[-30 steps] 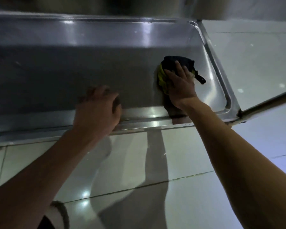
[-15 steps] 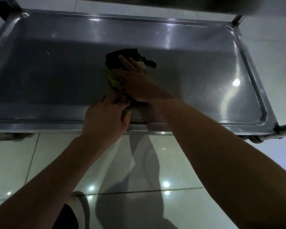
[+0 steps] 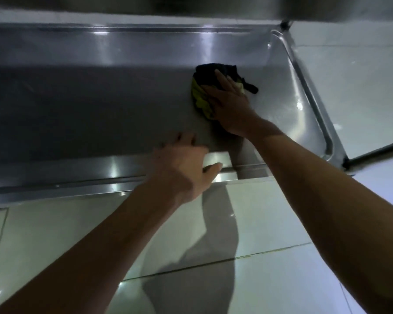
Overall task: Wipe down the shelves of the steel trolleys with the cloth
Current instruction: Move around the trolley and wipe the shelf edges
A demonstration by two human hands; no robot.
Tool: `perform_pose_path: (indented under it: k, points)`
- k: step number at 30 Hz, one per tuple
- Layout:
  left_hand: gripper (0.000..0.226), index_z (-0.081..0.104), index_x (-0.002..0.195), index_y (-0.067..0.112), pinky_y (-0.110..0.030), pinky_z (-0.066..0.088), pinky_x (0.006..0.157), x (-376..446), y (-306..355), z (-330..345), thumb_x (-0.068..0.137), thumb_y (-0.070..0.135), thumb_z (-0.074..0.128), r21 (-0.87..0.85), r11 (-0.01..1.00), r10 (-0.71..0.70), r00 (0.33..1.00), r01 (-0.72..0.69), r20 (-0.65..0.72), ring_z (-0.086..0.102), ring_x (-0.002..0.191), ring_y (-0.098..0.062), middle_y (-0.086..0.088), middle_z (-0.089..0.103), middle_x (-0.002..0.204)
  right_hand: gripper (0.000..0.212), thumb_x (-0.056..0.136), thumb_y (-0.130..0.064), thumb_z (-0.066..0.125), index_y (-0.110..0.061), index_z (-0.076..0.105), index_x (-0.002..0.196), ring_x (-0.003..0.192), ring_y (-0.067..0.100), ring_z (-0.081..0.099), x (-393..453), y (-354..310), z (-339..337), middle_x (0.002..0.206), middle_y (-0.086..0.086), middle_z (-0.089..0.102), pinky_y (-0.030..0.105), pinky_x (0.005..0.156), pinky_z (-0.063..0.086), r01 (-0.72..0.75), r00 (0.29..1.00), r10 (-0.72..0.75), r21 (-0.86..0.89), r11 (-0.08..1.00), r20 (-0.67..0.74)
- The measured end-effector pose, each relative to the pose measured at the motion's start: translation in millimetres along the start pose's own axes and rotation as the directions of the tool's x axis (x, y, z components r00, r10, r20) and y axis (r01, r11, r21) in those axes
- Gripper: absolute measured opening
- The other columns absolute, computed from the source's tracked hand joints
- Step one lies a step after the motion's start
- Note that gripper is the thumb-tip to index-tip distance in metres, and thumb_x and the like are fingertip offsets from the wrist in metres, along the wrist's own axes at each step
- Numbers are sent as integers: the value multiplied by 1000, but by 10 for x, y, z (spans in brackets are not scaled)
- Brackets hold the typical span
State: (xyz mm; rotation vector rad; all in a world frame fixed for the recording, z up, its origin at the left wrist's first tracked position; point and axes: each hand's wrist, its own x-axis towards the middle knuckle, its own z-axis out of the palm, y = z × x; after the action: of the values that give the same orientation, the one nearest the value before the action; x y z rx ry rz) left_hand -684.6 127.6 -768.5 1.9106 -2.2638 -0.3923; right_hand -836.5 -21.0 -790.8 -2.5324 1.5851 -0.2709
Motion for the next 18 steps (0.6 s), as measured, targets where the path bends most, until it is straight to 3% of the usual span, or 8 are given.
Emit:
perform_pose_path:
  k: [4, 10, 13, 18]
  points:
    - [57, 67, 116, 34, -48, 46, 97, 24, 108, 96, 78, 74, 53, 52, 998, -18, 999, 20, -32, 50, 116, -29, 0, 53, 124, 48, 103, -24, 39, -32, 37, 150, 152, 32, 11, -248, 767, -167, 166, 7, 8, 40, 122, 16, -232, 971, 232, 6, 973, -57]
    - [79, 65, 115, 36, -51, 48, 95, 85, 188, 99, 59, 89, 47, 96, 995, -25, 1000, 27, -14, 53, 113, -32, -1, 51, 125, 52, 101, -19, 40, -28, 35, 152, 152, 35, 9, -542, 1461, -409, 165, 10, 7, 44, 121, 14, -452, 888, 450, 7, 892, -94]
    - [78, 65, 118, 36, -52, 46, 97, 96, 257, 92, 60, 87, 56, 93, 995, -43, 999, 43, 3, 52, 113, -32, -2, 51, 126, 54, 98, -17, 41, -30, 36, 150, 151, 34, 10, -544, 1496, -400, 166, 7, 6, 42, 121, 16, -489, 864, 491, 48, 871, -106]
    - [78, 59, 129, 32, -56, 34, 110, 99, 337, 86, 69, 80, 63, 69, 996, -56, 997, 51, 62, 39, 135, -34, -5, 46, 137, 53, 99, -23, 40, -34, 34, 150, 152, 33, 7, -734, 1490, -337, 166, 2, 4, 48, 123, 12, -512, 856, 515, 60, 857, -40]
